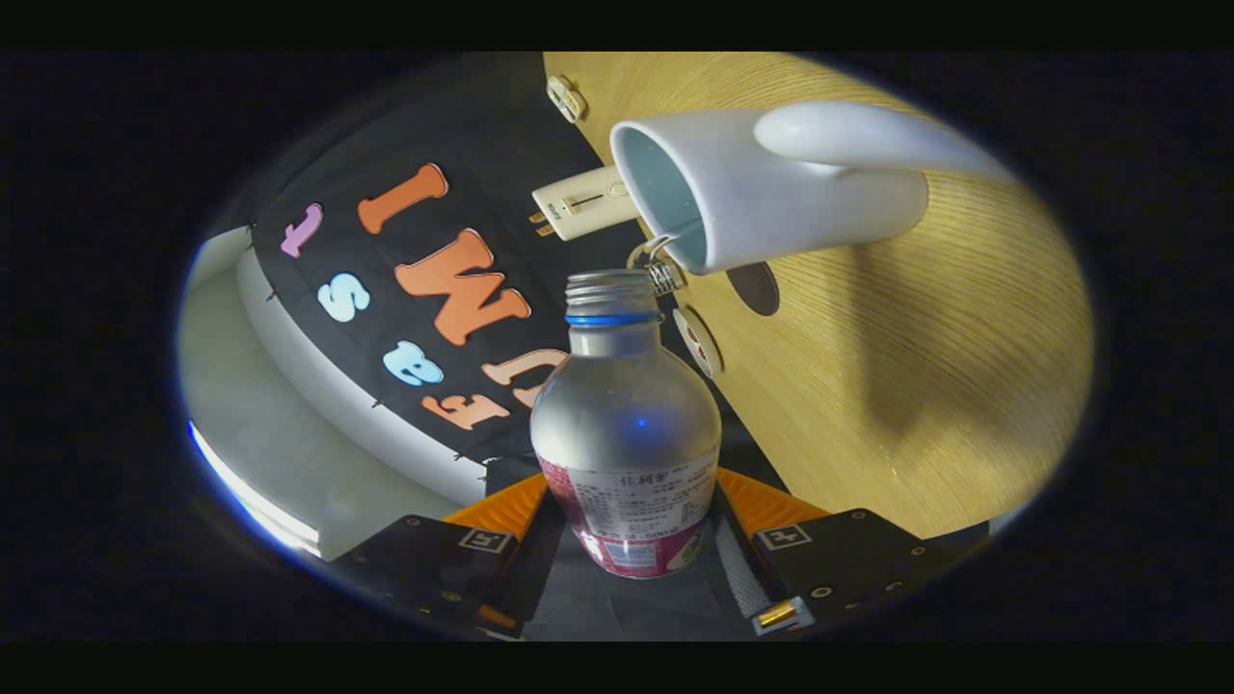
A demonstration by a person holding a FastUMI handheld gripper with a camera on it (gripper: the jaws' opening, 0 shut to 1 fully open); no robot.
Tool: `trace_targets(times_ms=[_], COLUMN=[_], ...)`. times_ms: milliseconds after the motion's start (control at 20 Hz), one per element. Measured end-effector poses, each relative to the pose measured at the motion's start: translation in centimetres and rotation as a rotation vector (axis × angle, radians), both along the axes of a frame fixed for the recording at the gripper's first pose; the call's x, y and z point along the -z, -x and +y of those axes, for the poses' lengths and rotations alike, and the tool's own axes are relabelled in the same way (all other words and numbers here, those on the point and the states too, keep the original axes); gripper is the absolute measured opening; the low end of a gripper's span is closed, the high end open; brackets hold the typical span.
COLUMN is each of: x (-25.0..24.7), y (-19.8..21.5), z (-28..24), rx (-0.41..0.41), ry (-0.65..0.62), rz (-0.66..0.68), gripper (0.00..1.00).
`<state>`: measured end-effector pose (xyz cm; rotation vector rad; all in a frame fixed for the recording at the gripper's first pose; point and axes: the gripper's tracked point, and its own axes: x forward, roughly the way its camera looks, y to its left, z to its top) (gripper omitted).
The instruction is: Take the bottle from table, then pour the juice into the cup, finally place the bottle on the coaster
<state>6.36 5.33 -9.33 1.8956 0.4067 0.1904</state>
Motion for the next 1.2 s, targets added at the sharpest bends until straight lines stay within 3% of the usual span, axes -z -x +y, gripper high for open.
trace_targets(times_ms=[1200], x=[-2.3], y=[0.1], z=[-0.8], rx=[0.004], ry=[-0.146], rz=[-0.044], gripper=[0.77])
